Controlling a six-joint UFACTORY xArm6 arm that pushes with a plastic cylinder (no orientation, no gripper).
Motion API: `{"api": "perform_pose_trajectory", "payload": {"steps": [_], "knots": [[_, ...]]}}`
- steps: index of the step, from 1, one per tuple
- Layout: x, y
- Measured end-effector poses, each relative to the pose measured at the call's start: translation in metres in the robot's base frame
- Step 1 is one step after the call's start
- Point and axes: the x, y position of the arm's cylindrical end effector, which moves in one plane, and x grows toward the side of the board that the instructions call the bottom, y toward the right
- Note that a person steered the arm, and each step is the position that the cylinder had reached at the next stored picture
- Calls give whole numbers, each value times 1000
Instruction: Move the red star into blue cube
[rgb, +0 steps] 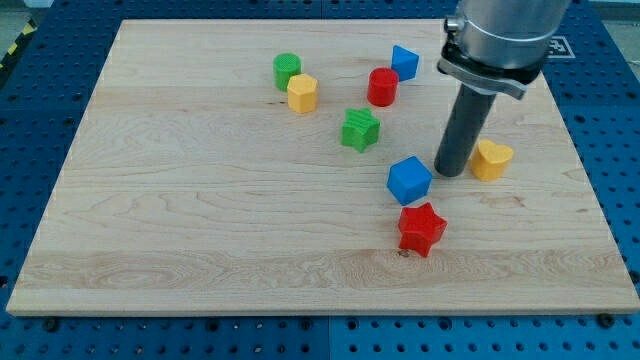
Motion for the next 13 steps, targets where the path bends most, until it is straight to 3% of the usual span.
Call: {"api": "perform_pose_trajectory", "payload": {"steps": [2,7,9,13], "knots": [[0,-39],[29,-39],[41,-12],[95,-8]]}}
